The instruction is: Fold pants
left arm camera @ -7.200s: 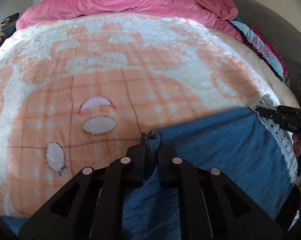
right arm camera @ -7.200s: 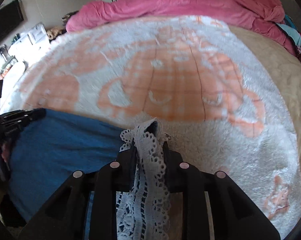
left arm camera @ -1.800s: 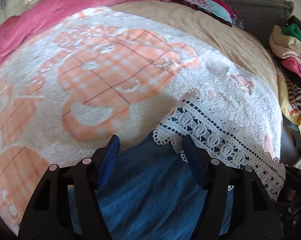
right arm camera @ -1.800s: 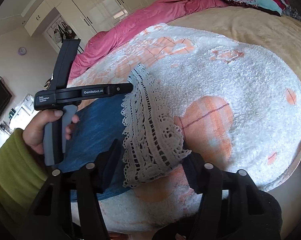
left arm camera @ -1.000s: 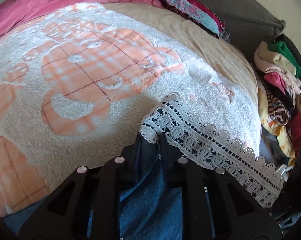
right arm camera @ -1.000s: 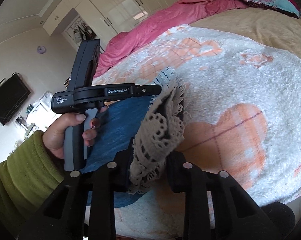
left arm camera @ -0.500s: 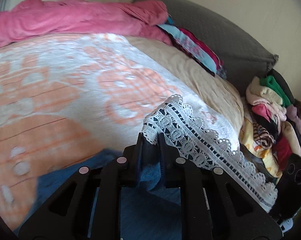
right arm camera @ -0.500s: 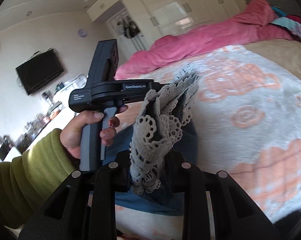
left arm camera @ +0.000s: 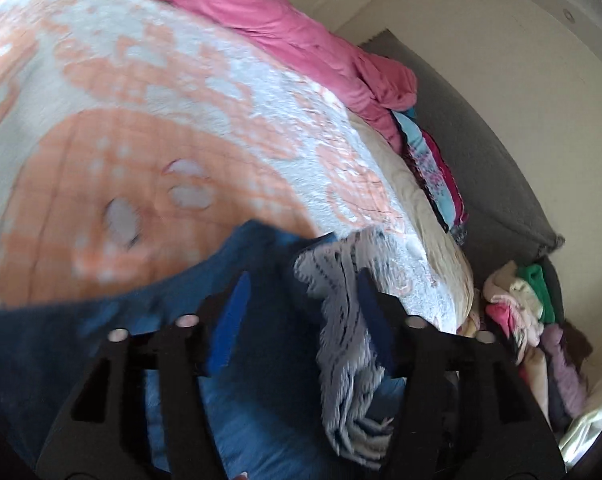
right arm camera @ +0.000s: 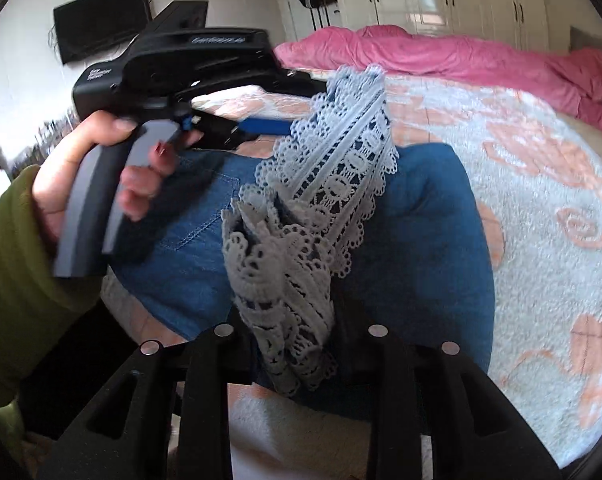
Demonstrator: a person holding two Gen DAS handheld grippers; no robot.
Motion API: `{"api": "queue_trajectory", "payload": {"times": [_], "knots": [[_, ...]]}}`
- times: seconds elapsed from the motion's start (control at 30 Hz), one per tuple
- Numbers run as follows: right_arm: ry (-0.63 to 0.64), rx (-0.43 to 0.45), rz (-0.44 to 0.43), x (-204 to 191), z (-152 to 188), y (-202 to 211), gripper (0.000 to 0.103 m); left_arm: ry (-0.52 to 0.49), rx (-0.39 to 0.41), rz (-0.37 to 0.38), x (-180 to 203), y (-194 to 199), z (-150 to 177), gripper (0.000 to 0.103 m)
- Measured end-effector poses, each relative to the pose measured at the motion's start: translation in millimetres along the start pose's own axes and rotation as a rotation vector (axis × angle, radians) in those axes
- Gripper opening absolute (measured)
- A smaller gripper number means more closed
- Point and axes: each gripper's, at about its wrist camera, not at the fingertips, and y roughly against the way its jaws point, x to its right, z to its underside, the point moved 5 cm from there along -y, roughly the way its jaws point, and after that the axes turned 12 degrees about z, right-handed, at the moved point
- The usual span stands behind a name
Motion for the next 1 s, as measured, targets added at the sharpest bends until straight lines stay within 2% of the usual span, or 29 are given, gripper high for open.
{"api": "queue_trajectory", "payload": {"times": [0.07, 0.13, 0.27, 0.4, 0.47, 0.6, 0.63, 0.67, 0.7, 0.73, 0.77, 0.83, 0.93, 1.0], "knots": [[0.029, 0.016, 0.019, -6, -1, -1, 0.036, 0.046, 0.017, 0.021, -9, 7, 6, 0.062], [0.084, 0.030, 0.050, -14, 1, -2, 0.044, 0.070, 0.030, 0.020, -17, 11, 7, 0.062], [0.156, 0.065, 0.056, -29, 6, 1, 0.050, 0.106, 0.027, 0.036, -21, 9, 5, 0.062], [0.152, 0.095, 0.051, -29, 7, 6, 0.050, 0.188, 0.052, 0.140, -23, 9, 1, 0.063], [0.145, 0.108, 0.051, -28, 9, 11, 0.050, 0.187, 0.049, 0.123, -23, 6, 0, 0.064], [0.154, 0.123, 0.037, -34, 8, 12, 0.050, 0.165, 0.003, 0.044, -22, -12, -2, 0.063], [0.162, 0.125, 0.033, -35, 9, 12, 0.050, 0.167, -0.015, 0.010, -23, -19, -2, 0.058], [0.172, 0.128, 0.028, -37, 10, 12, 0.050, 0.164, -0.028, -0.016, -23, -24, -2, 0.042], [0.180, 0.132, 0.027, -38, 11, 12, 0.050, 0.154, -0.037, -0.048, -24, -27, -1, 0.022], [0.186, 0.134, 0.026, -37, 8, 13, 0.048, 0.147, -0.042, -0.071, -26, -30, -2, 0.017], [0.192, 0.127, 0.016, -39, 8, 11, 0.045, 0.144, -0.047, -0.081, -26, -32, -3, 0.016], [0.195, 0.106, 0.006, -40, 8, 7, 0.022, 0.137, -0.050, -0.082, -22, -33, -7, 0.014], [0.217, 0.129, 0.006, -44, 4, 13, 0.022, 0.086, -0.016, -0.070, -11, -19, -16, 0.014], [0.209, 0.136, -0.033, -48, -3, 15, 0.022, 0.049, 0.007, -0.098, -11, -6, -18, 0.014]]}}
